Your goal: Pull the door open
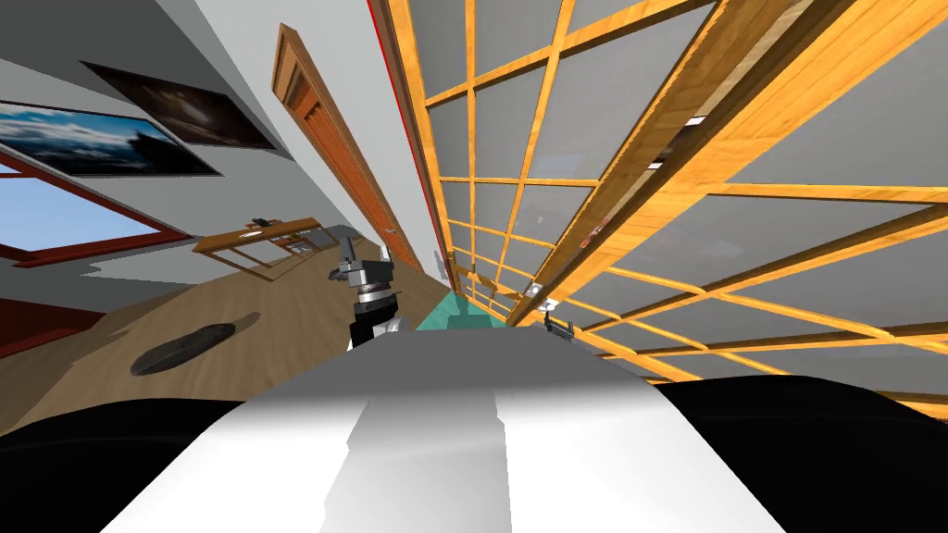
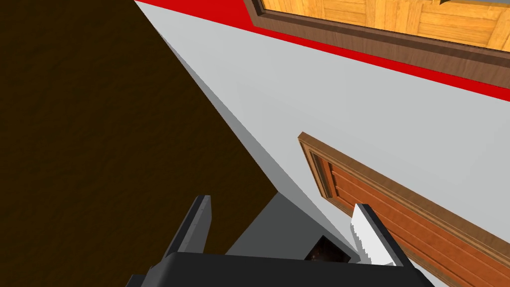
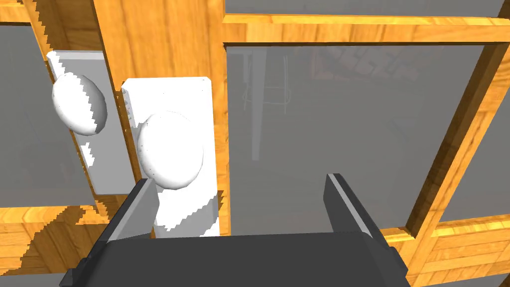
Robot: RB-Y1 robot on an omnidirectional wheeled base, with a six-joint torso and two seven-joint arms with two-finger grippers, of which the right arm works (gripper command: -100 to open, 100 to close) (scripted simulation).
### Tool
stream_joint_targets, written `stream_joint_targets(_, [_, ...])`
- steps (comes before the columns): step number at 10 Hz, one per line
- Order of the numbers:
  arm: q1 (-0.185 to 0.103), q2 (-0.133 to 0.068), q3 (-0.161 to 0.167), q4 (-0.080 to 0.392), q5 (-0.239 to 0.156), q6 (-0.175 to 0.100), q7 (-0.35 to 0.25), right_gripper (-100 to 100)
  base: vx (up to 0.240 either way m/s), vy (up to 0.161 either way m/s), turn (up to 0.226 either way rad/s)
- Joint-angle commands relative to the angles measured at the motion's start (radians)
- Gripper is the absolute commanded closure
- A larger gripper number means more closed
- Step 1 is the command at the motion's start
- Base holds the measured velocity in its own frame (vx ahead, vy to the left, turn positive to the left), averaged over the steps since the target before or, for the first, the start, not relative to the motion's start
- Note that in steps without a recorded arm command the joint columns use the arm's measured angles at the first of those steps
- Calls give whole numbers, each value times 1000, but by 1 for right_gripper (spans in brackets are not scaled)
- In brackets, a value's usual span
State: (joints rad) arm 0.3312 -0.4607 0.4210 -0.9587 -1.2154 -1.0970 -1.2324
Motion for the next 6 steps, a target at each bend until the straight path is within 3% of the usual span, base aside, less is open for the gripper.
stream_joint_targets(1, [-20,-2,-2,-13,2,3,2,-100,216,-6,104])
stream_joint_targets(2, [-16,0,0,1,3,0,-3,-100,93,-7,24])
stream_joint_targets(3, [-16,0,0,1,3,0,-3,100,-11,1,-6])
stream_joint_targets(6, [-16,0,0,1,3,0,-3,100,-20,11,12])
